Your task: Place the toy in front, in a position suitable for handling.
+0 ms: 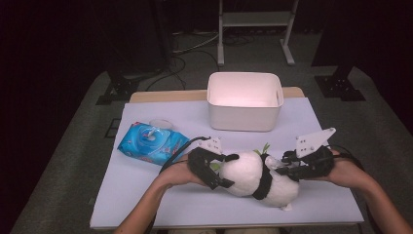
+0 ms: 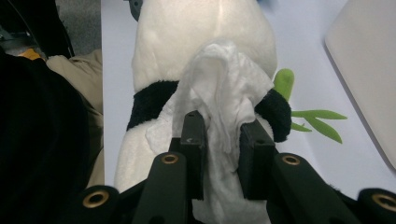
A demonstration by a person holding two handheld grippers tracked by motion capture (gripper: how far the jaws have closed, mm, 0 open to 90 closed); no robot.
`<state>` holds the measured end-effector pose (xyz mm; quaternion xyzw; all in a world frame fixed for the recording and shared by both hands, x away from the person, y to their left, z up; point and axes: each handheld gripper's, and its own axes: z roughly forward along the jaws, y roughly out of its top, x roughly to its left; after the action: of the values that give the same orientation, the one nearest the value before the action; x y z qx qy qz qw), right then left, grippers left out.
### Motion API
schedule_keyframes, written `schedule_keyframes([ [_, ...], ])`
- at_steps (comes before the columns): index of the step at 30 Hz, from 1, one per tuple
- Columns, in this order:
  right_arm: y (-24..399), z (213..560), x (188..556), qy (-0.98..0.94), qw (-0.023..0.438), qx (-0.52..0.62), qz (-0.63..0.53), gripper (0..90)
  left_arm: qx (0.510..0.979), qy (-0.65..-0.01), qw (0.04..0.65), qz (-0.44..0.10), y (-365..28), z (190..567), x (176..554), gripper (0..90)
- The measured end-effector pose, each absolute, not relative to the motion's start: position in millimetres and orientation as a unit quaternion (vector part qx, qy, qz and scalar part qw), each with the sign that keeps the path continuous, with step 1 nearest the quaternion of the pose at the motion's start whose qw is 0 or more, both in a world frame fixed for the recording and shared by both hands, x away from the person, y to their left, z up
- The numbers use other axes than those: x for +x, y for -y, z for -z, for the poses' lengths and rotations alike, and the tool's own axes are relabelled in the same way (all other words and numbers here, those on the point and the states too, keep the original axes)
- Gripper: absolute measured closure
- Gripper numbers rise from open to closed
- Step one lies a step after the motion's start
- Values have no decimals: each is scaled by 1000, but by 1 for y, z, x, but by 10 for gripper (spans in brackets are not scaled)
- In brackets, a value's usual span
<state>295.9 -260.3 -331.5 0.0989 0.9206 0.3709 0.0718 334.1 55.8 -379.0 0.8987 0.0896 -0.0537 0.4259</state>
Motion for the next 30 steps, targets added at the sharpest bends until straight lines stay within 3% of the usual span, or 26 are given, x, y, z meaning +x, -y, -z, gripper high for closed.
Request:
schedule_keyframes([
  [3,261,332,296,-920,73,100,-372,738,895,-89,434,57,-56,376,336,179],
  [4,261,331,296,-918,75,100,-377,739,892,-90,440,59,-56,373,336,242],
  [13,251,322,296,-914,84,86,-387,741,902,-66,424,42,-46,349,332,263],
  [30,274,332,286,-915,83,106,-381,751,887,-60,455,55,-35,362,335,95],
])
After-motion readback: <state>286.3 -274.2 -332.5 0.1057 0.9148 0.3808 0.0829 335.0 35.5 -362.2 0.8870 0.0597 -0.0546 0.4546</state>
